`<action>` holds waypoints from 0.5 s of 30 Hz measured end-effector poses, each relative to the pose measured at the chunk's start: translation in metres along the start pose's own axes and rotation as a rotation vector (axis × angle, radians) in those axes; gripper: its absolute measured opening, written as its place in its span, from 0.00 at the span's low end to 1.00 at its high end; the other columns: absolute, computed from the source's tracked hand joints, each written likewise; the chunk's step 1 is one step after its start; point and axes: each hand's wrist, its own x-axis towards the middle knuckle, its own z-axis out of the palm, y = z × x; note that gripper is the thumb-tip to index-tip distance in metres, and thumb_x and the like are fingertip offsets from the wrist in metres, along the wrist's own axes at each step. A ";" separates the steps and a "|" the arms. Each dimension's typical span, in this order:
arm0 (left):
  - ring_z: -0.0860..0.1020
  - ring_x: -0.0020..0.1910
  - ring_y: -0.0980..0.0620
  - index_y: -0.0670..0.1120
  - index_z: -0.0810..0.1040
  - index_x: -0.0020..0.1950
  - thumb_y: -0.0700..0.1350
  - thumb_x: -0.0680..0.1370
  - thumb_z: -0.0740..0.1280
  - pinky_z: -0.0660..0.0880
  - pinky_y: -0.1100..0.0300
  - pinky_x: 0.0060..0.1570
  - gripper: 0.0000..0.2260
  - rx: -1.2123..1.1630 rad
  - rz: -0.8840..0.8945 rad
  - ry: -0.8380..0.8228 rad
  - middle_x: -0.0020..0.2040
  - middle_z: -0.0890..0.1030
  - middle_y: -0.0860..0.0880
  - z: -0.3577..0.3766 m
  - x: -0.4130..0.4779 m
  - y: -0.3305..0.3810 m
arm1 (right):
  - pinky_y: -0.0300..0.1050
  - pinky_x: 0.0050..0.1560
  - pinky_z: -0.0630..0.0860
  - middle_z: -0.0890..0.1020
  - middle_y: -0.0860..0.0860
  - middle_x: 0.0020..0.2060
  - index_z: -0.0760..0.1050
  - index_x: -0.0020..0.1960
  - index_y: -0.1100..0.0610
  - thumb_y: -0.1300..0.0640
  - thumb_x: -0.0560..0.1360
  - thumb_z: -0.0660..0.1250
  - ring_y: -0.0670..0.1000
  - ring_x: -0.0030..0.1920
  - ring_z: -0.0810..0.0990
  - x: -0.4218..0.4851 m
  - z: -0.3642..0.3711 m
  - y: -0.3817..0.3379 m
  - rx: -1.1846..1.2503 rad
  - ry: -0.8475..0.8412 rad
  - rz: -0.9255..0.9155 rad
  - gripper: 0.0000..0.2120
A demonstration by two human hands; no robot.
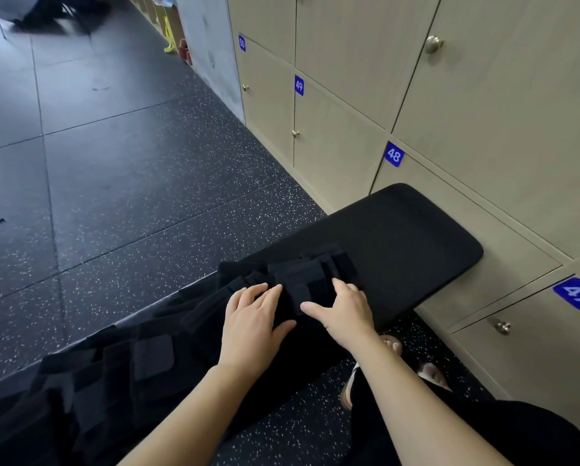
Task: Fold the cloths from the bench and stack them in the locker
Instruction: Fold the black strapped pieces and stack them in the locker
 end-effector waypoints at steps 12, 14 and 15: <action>0.78 0.62 0.48 0.44 0.79 0.63 0.56 0.68 0.77 0.58 0.56 0.65 0.28 -0.044 0.002 -0.016 0.55 0.84 0.52 0.004 0.001 -0.004 | 0.51 0.56 0.77 0.80 0.49 0.54 0.74 0.59 0.54 0.47 0.70 0.70 0.51 0.53 0.79 0.013 0.004 -0.002 0.386 -0.035 0.073 0.20; 0.77 0.63 0.48 0.44 0.78 0.64 0.57 0.70 0.75 0.57 0.56 0.65 0.27 -0.045 0.009 -0.030 0.56 0.83 0.52 0.003 0.001 -0.006 | 0.52 0.55 0.78 0.81 0.49 0.52 0.75 0.57 0.54 0.48 0.71 0.70 0.51 0.51 0.80 0.015 0.000 0.002 0.413 -0.010 0.064 0.17; 0.77 0.64 0.48 0.44 0.78 0.65 0.57 0.71 0.73 0.57 0.56 0.65 0.27 -0.040 0.017 -0.035 0.57 0.83 0.52 0.003 0.001 -0.007 | 0.52 0.54 0.78 0.81 0.49 0.51 0.75 0.56 0.54 0.49 0.71 0.70 0.51 0.50 0.80 0.016 -0.002 0.005 0.426 0.003 0.059 0.16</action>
